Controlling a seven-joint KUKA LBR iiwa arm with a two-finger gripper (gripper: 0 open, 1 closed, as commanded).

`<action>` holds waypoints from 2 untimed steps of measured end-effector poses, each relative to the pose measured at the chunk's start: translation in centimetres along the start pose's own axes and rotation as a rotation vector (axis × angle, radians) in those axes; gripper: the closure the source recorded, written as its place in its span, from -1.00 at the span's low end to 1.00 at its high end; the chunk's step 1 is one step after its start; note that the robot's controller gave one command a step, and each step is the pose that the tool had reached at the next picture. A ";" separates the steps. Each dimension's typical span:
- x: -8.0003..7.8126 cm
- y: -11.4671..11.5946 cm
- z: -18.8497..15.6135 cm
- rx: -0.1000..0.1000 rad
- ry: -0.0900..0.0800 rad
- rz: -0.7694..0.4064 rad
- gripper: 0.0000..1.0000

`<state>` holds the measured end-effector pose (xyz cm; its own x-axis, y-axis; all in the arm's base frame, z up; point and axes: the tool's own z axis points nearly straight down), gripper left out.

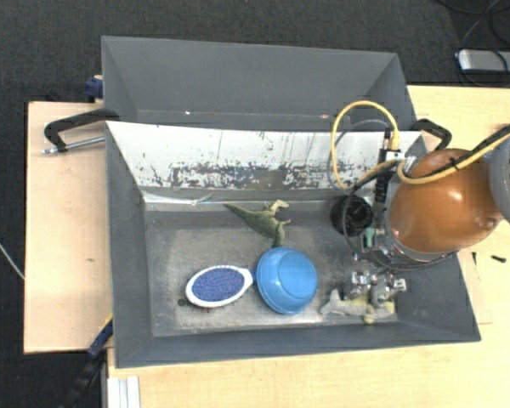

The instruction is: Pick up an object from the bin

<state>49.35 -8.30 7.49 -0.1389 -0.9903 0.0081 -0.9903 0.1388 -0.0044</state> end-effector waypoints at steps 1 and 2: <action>0.0 -0.2 -5.7 0.006 -0.011 0.004 1.00; -0.1 -0.5 -10.8 0.005 -0.011 0.007 1.00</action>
Offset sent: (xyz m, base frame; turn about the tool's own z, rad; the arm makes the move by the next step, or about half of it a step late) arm -0.0002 -0.0001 0.0534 0.0000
